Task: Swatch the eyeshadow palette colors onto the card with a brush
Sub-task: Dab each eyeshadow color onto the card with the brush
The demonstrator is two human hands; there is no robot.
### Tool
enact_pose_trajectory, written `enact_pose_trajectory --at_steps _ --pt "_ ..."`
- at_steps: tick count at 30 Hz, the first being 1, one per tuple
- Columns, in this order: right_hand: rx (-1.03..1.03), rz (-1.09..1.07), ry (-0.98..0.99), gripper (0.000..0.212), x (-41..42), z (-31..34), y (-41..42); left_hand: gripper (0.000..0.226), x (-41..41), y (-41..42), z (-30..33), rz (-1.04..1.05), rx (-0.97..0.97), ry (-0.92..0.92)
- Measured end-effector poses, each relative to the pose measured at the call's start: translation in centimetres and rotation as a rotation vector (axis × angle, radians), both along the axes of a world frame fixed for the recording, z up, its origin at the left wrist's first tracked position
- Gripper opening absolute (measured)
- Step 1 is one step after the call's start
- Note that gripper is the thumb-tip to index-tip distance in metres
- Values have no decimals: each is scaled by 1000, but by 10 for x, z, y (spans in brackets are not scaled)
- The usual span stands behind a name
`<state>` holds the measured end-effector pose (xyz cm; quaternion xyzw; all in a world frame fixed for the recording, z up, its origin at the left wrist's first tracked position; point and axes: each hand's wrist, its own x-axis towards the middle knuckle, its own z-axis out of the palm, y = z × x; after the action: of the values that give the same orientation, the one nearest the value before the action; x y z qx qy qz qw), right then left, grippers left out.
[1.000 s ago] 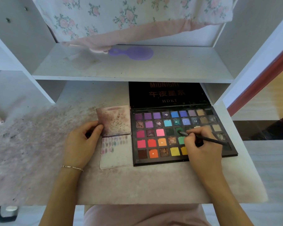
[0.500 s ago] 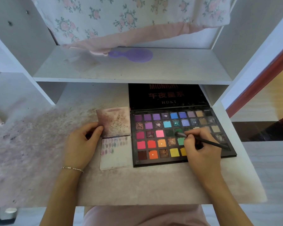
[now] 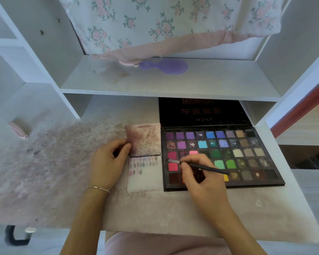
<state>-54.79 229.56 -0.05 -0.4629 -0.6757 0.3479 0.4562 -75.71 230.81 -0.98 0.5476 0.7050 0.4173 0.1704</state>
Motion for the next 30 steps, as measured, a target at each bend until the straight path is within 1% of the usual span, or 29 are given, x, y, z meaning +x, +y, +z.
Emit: enact_pose_trajectory --at_steps 7,10,15,20,24,30 --pt "-28 85 -75 12 -23 0 0 15 0 -1 2 -18 -1 -11" --pt "-34 113 -81 15 -31 1 1 15 0 -1 1 -10 -4 -16" --pt "-35 105 -136 10 -34 -2 0 14 0 -1 1 -8 -10 -20" --pt "-47 103 -175 10 -35 -2 1 15 0 -1 1 -4 -16 -17" --pt "-51 113 -218 16 -35 -2 1 14 0 -1 1 3 -18 -22" --pt "-61 121 -246 17 -35 0 1 14 -1 -2 1 5 -28 -28"
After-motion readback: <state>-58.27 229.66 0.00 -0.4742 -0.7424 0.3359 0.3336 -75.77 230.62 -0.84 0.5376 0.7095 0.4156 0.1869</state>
